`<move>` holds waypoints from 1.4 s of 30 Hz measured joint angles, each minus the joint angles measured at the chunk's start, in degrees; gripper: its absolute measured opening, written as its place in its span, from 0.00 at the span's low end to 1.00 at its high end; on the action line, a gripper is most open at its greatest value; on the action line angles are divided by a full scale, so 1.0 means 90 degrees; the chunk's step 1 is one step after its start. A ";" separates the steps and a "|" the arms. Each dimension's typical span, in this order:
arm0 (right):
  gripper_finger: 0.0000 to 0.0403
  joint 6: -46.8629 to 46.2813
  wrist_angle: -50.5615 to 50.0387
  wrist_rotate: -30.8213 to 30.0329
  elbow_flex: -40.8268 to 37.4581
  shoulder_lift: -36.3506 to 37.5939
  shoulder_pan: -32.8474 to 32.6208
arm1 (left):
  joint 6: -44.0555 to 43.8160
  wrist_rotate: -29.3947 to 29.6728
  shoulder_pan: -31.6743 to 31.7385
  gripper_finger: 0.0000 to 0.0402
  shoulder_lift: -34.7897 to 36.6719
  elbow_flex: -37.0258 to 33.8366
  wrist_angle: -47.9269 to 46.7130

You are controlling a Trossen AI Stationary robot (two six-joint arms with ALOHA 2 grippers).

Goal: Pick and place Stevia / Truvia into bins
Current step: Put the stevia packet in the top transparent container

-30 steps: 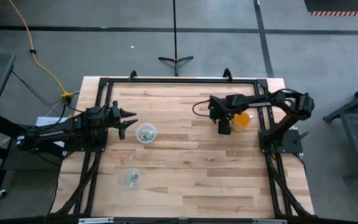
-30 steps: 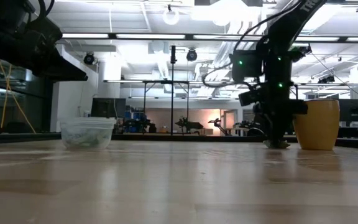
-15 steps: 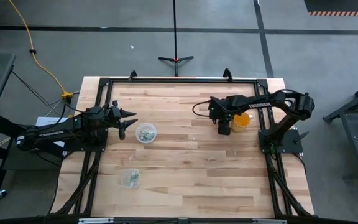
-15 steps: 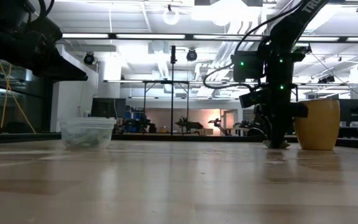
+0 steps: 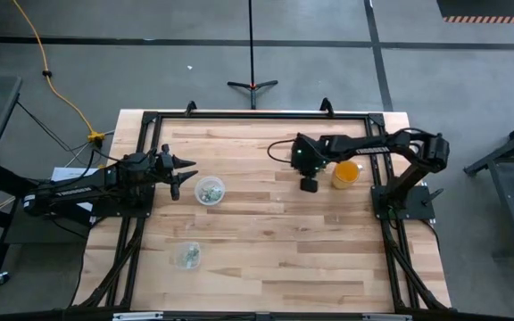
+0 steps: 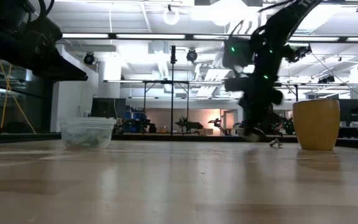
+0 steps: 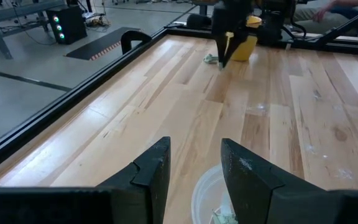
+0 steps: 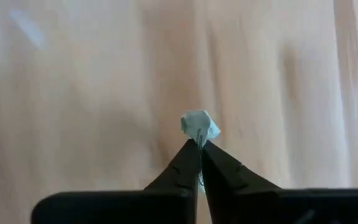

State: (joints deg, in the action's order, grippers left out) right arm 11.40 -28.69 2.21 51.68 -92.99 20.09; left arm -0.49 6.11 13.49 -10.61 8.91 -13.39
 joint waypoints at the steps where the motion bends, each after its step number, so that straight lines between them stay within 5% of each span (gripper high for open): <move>1: 0.01 0.0004 0.0390 0.0293 0.0005 0.0000 -0.0065 | -0.0002 0.0000 -0.0001 0.44 0.0000 0.0000 0.0000; 7: 0.01 -0.0124 0.3656 0.1907 0.0000 -0.0007 -0.0571 | -0.0002 0.0015 0.0000 0.44 0.0000 0.0002 0.0000; 15: 0.00 -0.0155 0.7420 0.2036 0.0158 -0.1011 -0.1261 | -0.0002 0.0019 0.0000 0.44 0.0001 0.0005 0.0054; 25: 0.00 -0.0395 0.6475 0.2399 0.2293 -0.2813 -0.1331 | -0.0027 0.0017 0.0000 0.44 0.0000 0.0005 0.0041; 34: 0.01 -0.0267 0.5254 0.2452 0.3728 -0.3569 -0.1376 | -0.0029 0.0019 0.0000 0.44 0.0002 0.0005 0.0027; 42: 0.27 -0.0099 0.4471 0.2205 0.4295 -0.3813 -0.1376 | -0.0029 0.0017 0.0000 0.44 0.0000 0.0005 -0.0010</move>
State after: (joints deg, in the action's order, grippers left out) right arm 10.51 11.55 22.06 90.33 -127.31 7.70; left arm -0.75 6.26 13.50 -10.61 8.95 -13.47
